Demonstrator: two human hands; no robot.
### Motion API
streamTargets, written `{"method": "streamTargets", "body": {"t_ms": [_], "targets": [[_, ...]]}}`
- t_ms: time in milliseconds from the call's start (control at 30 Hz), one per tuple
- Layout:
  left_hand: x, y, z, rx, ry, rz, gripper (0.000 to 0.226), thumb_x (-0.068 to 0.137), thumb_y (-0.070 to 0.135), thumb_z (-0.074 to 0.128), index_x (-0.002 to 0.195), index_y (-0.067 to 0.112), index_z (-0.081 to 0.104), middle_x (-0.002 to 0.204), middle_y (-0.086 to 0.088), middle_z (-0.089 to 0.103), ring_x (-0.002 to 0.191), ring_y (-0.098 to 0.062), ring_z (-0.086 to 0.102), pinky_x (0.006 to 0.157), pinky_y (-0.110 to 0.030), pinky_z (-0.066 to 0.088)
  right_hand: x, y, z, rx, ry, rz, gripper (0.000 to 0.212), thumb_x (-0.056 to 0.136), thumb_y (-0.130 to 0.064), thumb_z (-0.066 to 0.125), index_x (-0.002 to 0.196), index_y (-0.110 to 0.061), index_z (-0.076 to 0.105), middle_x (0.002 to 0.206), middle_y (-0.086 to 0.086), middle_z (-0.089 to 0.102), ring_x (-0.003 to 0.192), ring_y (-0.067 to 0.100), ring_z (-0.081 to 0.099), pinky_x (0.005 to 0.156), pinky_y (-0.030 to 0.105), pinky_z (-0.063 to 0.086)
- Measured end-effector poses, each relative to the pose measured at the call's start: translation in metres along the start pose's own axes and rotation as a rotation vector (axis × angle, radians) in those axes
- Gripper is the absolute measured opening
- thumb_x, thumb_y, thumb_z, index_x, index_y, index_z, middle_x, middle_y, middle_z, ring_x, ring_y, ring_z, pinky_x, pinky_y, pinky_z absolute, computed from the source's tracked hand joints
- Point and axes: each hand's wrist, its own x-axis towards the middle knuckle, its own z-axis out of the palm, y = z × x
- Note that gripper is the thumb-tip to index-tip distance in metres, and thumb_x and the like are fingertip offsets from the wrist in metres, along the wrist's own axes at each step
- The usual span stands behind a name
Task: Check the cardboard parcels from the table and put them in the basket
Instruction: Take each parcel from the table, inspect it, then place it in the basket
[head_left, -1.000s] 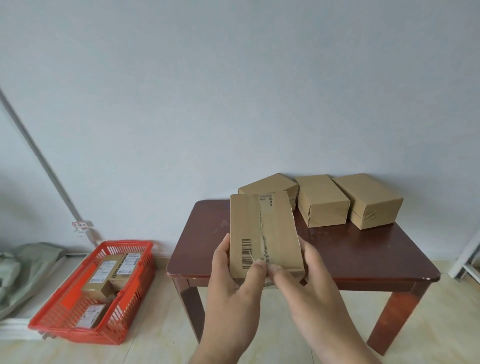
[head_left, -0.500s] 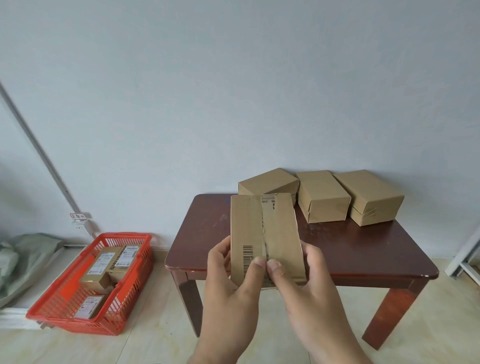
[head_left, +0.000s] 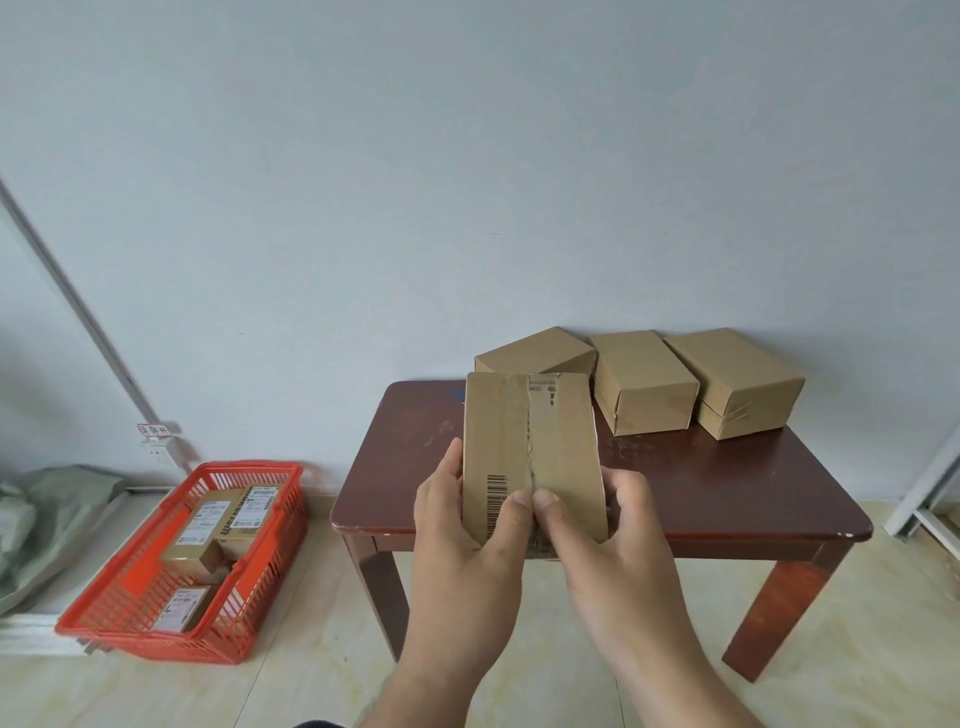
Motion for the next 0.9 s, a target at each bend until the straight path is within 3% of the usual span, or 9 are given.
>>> {"method": "streamTargets", "body": {"t_ms": [100, 233, 400, 567, 667, 800, 900], "targets": [[0.0, 0.001, 0.0, -0.012, 0.015, 0.003, 0.053, 0.082, 0.04, 0.073, 0.121, 0.071, 0.053, 0.134, 0.027, 0.057, 0.13, -0.004, 0.059, 0.105, -0.038, 0.054, 0.002, -0.002, 0.004, -0.022, 0.027, -0.012, 0.033, 0.088, -0.041, 0.079, 0.111, -0.032, 0.057, 0.094, -0.025, 0.073, 0.083, -0.002, 0.071, 0.066, 0.017, 0.05], [0.006, -0.003, -0.003, -0.04, 0.053, -0.029, 0.049, 0.089, 0.029, 0.077, 0.124, 0.056, 0.057, 0.133, 0.008, 0.066, 0.116, -0.005, 0.069, 0.092, -0.033, 0.059, 0.001, -0.003, 0.006, -0.037, 0.017, -0.022, 0.032, 0.089, -0.035, 0.081, 0.111, -0.033, 0.057, 0.094, -0.013, 0.075, 0.081, -0.004, 0.07, 0.064, 0.012, 0.05], [0.013, 0.0, -0.006, -0.041, 0.062, -0.037, 0.038, 0.091, 0.029, 0.078, 0.119, 0.048, 0.058, 0.124, 0.004, 0.071, 0.106, -0.006, 0.073, 0.074, -0.022, 0.06, 0.001, -0.007, 0.008, -0.054, 0.015, -0.008, 0.037, 0.085, -0.038, 0.084, 0.109, -0.037, 0.055, 0.097, -0.013, 0.075, 0.084, -0.001, 0.071, 0.064, 0.014, 0.051], [0.009, 0.002, -0.005, -0.001, 0.061, 0.006, 0.05, 0.076, 0.055, 0.077, 0.12, 0.06, 0.055, 0.129, 0.008, 0.069, 0.117, -0.003, 0.067, 0.094, -0.037, 0.059, 0.004, -0.013, 0.011, -0.063, 0.095, -0.017, 0.039, 0.084, -0.043, 0.083, 0.107, -0.033, 0.052, 0.103, -0.008, 0.073, 0.084, -0.001, 0.07, 0.07, 0.026, 0.057], [0.005, 0.003, -0.007, -0.008, 0.041, 0.014, 0.051, 0.084, 0.046, 0.082, 0.127, 0.052, 0.054, 0.133, 0.01, 0.065, 0.119, 0.004, 0.064, 0.094, -0.032, 0.058, 0.004, -0.013, 0.013, -0.074, 0.124, -0.022, 0.042, 0.082, -0.051, 0.082, 0.107, -0.034, 0.053, 0.106, -0.008, 0.074, 0.09, 0.001, 0.071, 0.079, 0.036, 0.06], [0.004, 0.006, -0.016, -0.002, 0.017, 0.023, 0.048, 0.086, 0.047, 0.081, 0.125, 0.053, 0.055, 0.135, 0.014, 0.062, 0.118, 0.006, 0.063, 0.097, -0.037, 0.058, -0.007, -0.018, 0.012, -0.075, 0.082, -0.095, 0.049, 0.089, -0.047, 0.078, 0.133, -0.047, 0.056, 0.124, -0.017, 0.067, 0.108, -0.003, 0.068, 0.091, 0.032, 0.058], [0.0, 0.012, -0.024, -0.002, 0.007, 0.031, 0.039, 0.086, 0.049, 0.079, 0.12, 0.052, 0.06, 0.13, 0.017, 0.057, 0.116, 0.002, 0.064, 0.1, -0.039, 0.057, -0.023, -0.022, 0.013, -0.109, 0.065, -0.136, 0.054, 0.09, -0.044, 0.075, 0.14, -0.053, 0.057, 0.125, -0.019, 0.06, 0.11, -0.005, 0.066, 0.096, 0.031, 0.057]]}}
